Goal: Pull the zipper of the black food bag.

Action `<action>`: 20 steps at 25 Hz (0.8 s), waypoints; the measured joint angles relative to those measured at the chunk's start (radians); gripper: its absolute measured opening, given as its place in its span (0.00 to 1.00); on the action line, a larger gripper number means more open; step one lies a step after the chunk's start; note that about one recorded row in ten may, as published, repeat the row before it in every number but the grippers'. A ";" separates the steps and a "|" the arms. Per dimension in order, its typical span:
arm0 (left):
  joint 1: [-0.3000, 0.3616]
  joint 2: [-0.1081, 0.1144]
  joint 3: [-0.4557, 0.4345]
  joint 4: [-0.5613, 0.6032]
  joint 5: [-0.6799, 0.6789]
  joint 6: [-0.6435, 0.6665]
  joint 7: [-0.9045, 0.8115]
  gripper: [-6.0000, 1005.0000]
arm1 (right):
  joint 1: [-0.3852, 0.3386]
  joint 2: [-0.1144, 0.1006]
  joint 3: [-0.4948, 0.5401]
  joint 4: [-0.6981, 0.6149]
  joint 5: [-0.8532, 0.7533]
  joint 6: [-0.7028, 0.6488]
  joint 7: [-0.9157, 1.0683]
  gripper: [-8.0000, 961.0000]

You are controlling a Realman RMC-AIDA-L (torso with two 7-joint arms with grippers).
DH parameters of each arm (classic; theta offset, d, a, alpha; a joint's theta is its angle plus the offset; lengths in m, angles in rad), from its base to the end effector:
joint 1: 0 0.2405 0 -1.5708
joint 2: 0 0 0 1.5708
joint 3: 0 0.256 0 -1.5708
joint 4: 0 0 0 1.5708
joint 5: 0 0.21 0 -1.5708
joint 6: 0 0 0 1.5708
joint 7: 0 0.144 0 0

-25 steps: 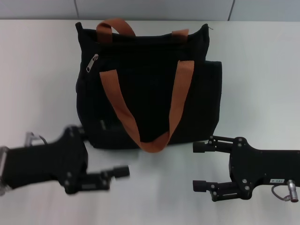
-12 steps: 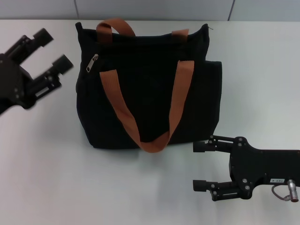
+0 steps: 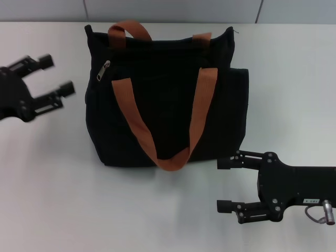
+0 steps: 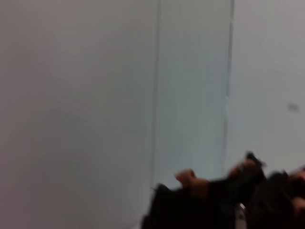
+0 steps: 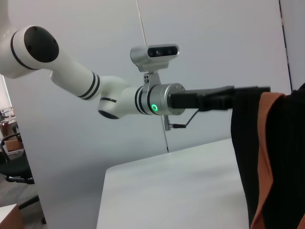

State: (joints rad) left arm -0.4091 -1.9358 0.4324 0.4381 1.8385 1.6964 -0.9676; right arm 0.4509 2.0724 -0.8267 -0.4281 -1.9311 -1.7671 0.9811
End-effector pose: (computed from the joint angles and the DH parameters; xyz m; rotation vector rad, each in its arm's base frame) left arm -0.3196 0.2965 0.0675 -2.3849 -0.3621 -0.8923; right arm 0.2670 0.2534 -0.0394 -2.9476 0.3147 0.9577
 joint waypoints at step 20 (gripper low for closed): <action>-0.107 -0.071 0.048 0.057 0.126 -0.235 0.090 0.79 | 0.009 -0.001 0.002 0.003 0.005 0.015 0.009 0.86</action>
State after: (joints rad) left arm -0.5158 -2.0065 0.4808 0.4953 1.9648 1.4612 -0.8781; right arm 0.4602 2.0716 -0.8244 -0.4249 -1.9264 -1.7525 0.9905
